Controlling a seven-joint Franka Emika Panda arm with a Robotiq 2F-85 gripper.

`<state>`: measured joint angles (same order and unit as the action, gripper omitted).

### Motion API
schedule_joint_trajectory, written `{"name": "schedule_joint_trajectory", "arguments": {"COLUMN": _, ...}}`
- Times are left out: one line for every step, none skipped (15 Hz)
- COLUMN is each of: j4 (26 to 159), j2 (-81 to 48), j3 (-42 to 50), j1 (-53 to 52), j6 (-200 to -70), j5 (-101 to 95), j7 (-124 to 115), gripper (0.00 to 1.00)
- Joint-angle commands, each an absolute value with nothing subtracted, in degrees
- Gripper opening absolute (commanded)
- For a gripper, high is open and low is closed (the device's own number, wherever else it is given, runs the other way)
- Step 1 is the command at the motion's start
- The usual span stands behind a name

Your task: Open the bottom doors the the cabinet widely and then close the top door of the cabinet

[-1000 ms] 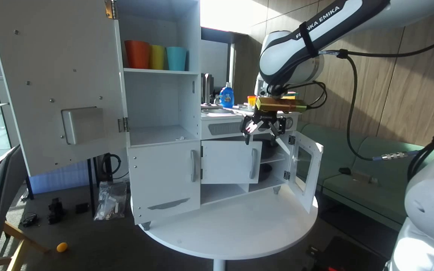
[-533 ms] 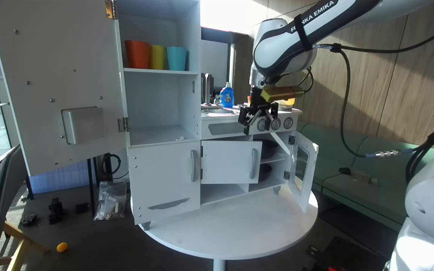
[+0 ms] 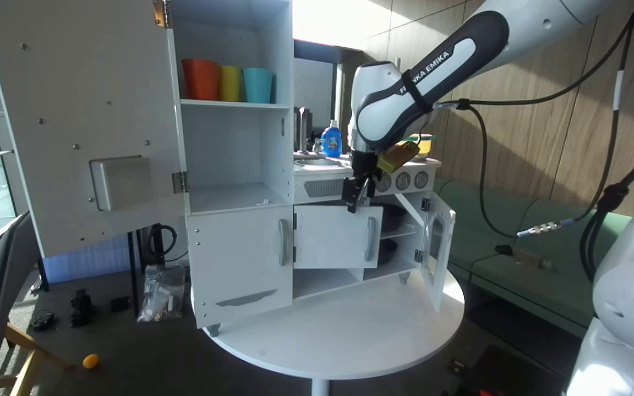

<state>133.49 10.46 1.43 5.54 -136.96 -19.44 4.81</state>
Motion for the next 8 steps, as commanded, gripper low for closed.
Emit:
{"name": "schedule_joint_trajectory", "arguments": {"j4": 134.46, "j2": 8.28, "j3": 3.67, "j1": 4.85, "j6": -143.38, "j5": -18.89, "j7": 14.13, "gripper": 1.00}}
{"name": "schedule_joint_trajectory", "arguments": {"j4": 135.21, "j2": 8.43, "j3": 3.91, "j1": 4.69, "j6": -143.97, "j5": -18.02, "j7": 15.98, "gripper": 1.00}}
{"name": "schedule_joint_trajectory", "arguments": {"j4": 135.78, "j2": 8.78, "j3": 4.18, "j1": 4.38, "j6": -143.73, "j5": -16.14, "j7": 18.01, "gripper": 1.00}}
{"name": "schedule_joint_trajectory", "arguments": {"j4": 137.12, "j2": 10.13, "j3": 4.74, "j1": 3.19, "j6": -143.15, "j5": -10.73, "j7": 23.40, "gripper": 1.00}}
{"name": "schedule_joint_trajectory", "arguments": {"j4": 138.13, "j2": 11.44, "j3": 4.98, "j1": 2.37, "j6": -141.73, "j5": -6.98, "j7": 27.31, "gripper": 1.00}}
{"name": "schedule_joint_trajectory", "arguments": {"j4": 139.41, "j2": 13.07, "j3": 5.31, "j1": 1.25, "j6": -140.84, "j5": -2.44, "j7": 32.00, "gripper": 1.00}}
{"name": "schedule_joint_trajectory", "arguments": {"j4": 139.97, "j2": 14.12, "j3": 5.59, "j1": 0.32, "j6": -139.67, "j5": 1.16, "j7": 35.05, "gripper": 1.00}}
{"name": "schedule_joint_trajectory", "arguments": {"j4": 140.44, "j2": 15.52, "j3": 5.85, "j1": -0.82, "j6": -137.36, "j5": 4.42, "j7": 37.89, "gripper": 1.00}}
